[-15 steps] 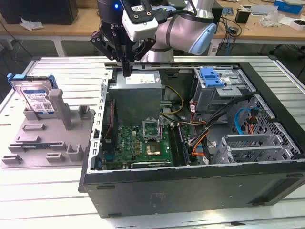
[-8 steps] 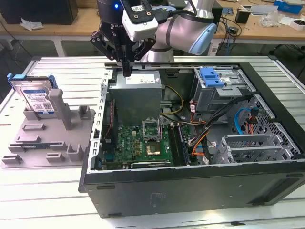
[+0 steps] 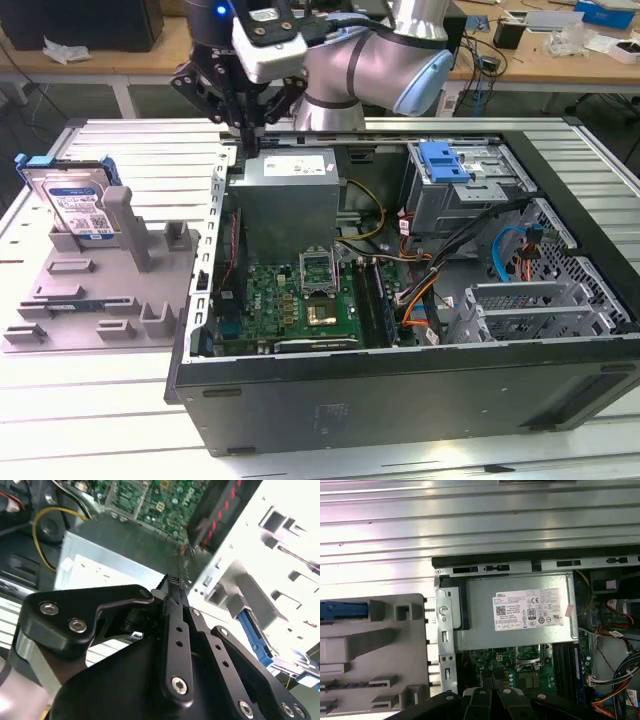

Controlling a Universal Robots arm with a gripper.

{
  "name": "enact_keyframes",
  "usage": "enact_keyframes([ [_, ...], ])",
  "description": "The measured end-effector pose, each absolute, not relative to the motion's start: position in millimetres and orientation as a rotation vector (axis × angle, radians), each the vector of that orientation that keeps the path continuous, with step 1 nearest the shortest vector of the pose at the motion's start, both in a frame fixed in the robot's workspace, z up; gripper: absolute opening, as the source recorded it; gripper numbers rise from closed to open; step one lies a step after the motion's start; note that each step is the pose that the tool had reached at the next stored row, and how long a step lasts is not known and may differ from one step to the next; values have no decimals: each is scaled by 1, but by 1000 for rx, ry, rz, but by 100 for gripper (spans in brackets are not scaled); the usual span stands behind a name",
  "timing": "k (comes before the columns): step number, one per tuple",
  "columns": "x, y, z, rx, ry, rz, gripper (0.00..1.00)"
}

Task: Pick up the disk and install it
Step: 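Reach for the disk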

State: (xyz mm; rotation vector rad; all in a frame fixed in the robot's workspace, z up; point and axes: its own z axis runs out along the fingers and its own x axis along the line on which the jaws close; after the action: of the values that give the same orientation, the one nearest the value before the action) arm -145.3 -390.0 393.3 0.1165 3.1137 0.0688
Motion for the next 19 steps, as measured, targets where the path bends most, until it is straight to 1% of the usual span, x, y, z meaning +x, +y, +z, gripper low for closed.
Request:
enact_keyframes([
  [7,-168,-375,393,116,3114,69,11],
  [13,-212,-360,393,117,3114,69,11],
  [19,-238,-352,392,116,3114,69,11],
])
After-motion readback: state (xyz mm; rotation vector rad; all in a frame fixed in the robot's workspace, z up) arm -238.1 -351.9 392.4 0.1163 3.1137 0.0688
